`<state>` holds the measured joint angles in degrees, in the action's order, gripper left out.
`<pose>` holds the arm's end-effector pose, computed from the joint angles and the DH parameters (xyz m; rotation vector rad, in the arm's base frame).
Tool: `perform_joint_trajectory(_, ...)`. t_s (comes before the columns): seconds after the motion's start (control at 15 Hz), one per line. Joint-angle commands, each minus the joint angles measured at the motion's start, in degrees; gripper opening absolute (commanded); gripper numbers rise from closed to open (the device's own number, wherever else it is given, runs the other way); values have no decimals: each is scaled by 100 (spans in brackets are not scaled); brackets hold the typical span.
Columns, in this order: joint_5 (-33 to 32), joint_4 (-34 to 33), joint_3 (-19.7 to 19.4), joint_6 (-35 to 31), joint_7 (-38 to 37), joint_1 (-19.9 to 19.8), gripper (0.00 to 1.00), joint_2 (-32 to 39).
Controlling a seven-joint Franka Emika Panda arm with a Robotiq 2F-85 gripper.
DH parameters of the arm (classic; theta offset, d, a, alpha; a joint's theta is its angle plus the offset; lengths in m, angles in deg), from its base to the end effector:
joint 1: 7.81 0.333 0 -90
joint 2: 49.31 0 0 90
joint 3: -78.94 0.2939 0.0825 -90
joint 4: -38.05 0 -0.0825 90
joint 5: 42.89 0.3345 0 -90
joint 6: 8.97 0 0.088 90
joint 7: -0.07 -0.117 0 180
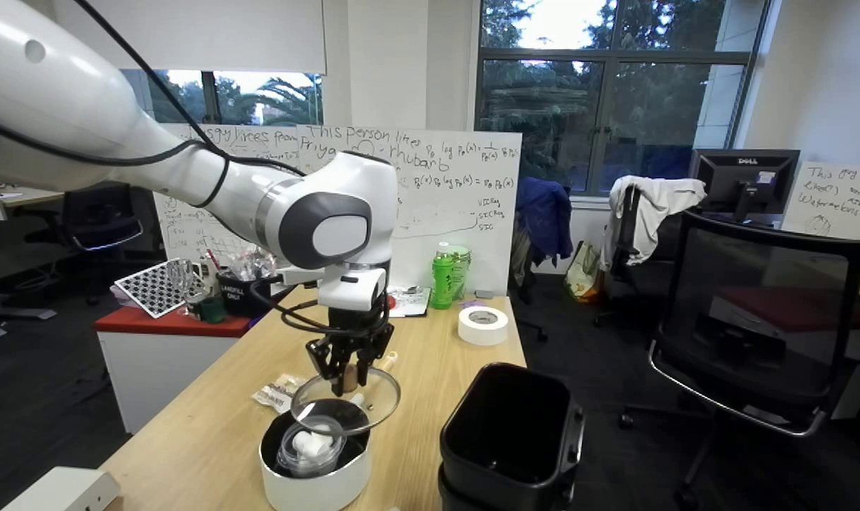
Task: Take the clear lid and put it on the white pot
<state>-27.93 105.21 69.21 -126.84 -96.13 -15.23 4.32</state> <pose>0.6807 -0.1586 0.2246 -1.6195 2.6353 0.1345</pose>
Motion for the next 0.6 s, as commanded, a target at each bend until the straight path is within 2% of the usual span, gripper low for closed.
perform_joint_trajectory(0.0,-64,257,51,41,-67,-32,16,-158)
perform_joint_trajectory(0.53,90,716,250,-39,151,-56,16,-235)
